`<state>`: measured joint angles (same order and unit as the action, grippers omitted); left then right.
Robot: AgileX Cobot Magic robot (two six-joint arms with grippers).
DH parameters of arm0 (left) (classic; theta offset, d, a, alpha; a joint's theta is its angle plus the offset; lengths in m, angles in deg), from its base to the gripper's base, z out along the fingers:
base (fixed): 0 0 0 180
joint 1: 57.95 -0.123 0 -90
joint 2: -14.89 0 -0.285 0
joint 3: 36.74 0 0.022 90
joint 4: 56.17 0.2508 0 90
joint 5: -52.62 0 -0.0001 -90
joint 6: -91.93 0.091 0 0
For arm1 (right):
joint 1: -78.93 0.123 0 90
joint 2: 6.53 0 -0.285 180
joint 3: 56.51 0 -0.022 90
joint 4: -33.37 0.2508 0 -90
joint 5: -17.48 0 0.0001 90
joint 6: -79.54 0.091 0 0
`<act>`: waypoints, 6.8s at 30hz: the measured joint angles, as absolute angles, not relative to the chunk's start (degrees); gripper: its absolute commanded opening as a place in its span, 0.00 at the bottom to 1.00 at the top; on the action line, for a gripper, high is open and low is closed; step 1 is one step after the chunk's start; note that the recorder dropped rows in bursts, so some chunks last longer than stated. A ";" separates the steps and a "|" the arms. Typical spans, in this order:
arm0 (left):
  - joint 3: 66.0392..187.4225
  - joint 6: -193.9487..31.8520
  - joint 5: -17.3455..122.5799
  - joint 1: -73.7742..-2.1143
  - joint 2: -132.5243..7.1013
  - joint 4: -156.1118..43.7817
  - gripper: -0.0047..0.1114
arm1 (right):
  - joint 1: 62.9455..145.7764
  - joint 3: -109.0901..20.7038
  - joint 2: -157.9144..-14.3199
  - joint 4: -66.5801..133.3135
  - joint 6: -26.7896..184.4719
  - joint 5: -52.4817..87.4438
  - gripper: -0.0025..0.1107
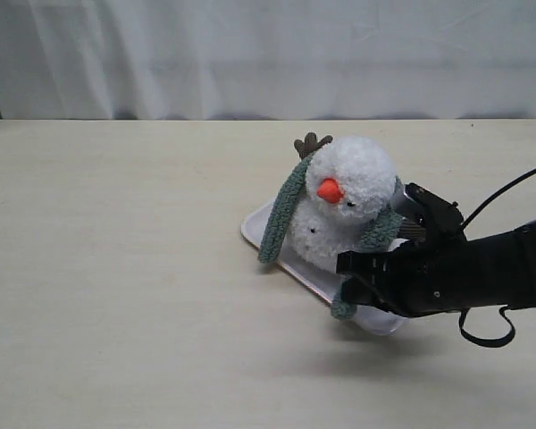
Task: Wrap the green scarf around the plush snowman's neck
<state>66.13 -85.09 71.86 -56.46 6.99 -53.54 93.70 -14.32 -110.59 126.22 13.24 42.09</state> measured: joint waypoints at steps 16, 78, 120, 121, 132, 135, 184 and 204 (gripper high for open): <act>66.13 -85.09 71.86 -56.46 6.99 -53.54 0.04 | 93.70 -15.12 -112.74 133.29 0.51 52.52 0.06; 66.13 -85.09 71.96 -56.46 6.99 -53.54 0.04 | 114.16 -27.95 -98.70 133.27 -23.42 -17.59 0.64; 66.13 -85.09 71.96 -56.46 6.99 -53.54 0.04 | 69.79 -19.08 -115.85 99.64 26.94 40.11 0.48; 66.13 -85.09 71.96 -56.46 6.99 -53.54 0.04 | 69.79 -19.72 -116.55 99.64 27.44 40.86 0.47; 66.13 -85.09 71.86 -56.46 6.99 -53.54 0.04 | 69.79 -24.01 -121.92 102.64 29.53 46.53 0.43; 66.13 -85.09 71.86 -56.46 6.99 -53.54 0.04 | 69.79 -24.21 -122.53 103.09 29.53 46.87 0.32; 66.13 -85.09 71.86 -56.46 6.99 -53.54 0.04 | 74.48 -34.95 -116.82 56.23 63.93 55.56 0.31; 66.13 -85.09 71.86 -56.46 6.99 -53.54 0.04 | 80.94 -20.49 -113.99 63.68 66.90 39.60 0.31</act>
<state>66.13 -85.09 71.86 -56.46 6.99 -53.54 80.94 -20.49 -113.99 63.68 66.90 39.60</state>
